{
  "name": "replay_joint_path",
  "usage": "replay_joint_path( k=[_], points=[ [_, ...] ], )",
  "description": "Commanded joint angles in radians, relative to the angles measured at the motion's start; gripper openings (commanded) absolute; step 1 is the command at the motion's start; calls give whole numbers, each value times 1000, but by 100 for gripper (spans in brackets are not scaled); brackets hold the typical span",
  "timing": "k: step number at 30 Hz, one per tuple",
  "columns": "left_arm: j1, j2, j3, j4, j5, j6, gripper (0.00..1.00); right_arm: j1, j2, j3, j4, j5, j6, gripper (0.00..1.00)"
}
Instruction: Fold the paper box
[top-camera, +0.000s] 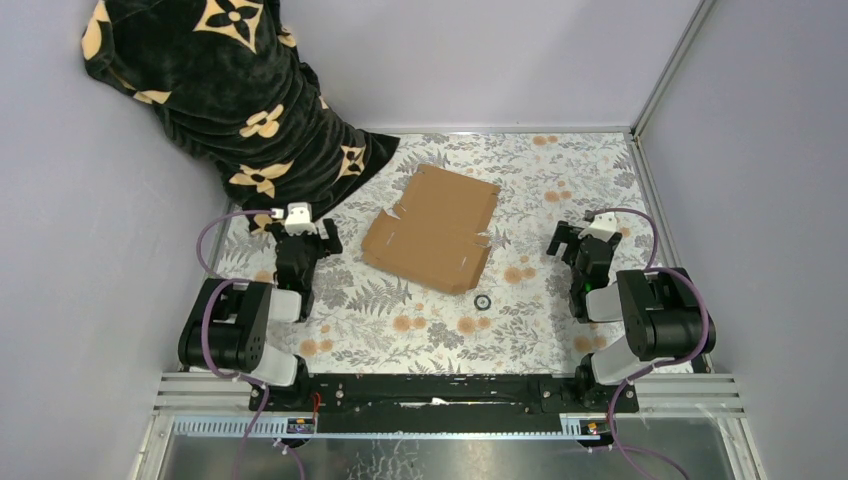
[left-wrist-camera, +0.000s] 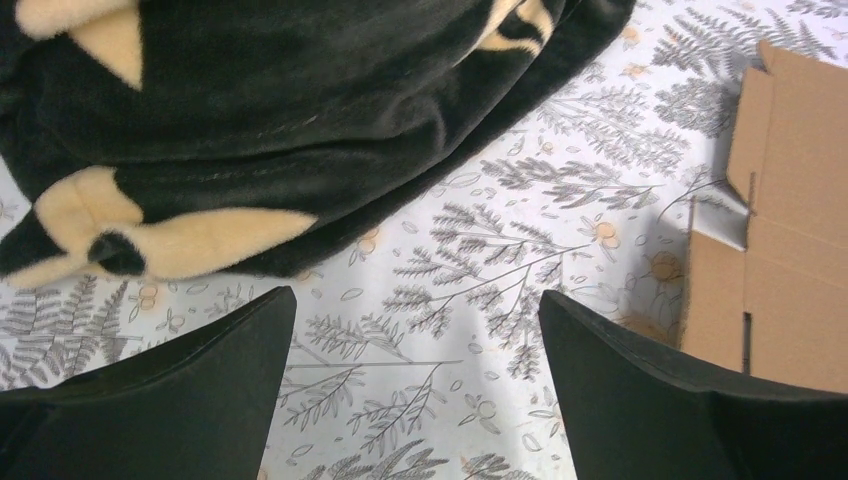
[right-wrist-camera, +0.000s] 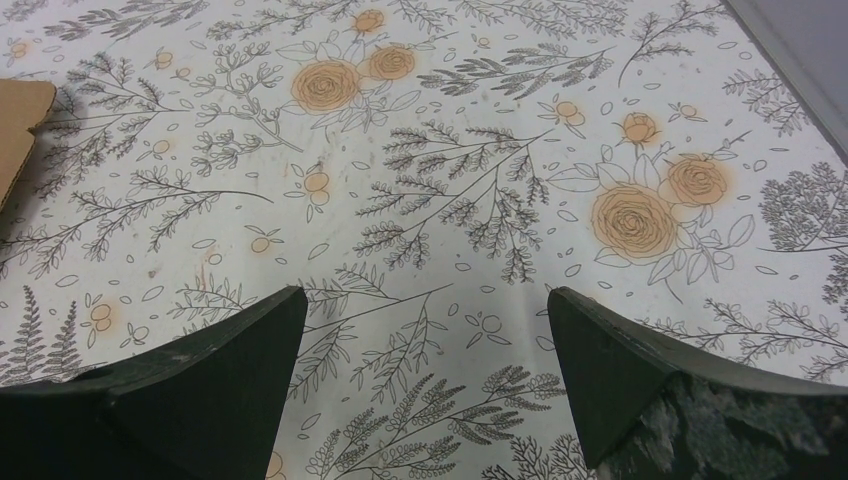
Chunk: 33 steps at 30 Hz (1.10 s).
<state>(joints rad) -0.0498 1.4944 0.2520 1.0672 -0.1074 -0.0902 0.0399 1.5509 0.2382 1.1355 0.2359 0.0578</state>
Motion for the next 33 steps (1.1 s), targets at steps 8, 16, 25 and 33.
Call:
replay_joint_path(
  k=[8,16,25,33],
  points=[
    [-118,-323,276,-552,-34,-154,99,0,-417,248,-624,22,146,100],
    [-182,-320,739,-869,44,-457,99,6,-606,499,-788,-506,266,100],
    [-270,-160,1277,-1173,387,-490,99,3,-431,788,-907,-680,432,100],
    [-99,-357,729,-567,720,-960,99,45,-428,790,-1176,-701,453,100]
  ],
)
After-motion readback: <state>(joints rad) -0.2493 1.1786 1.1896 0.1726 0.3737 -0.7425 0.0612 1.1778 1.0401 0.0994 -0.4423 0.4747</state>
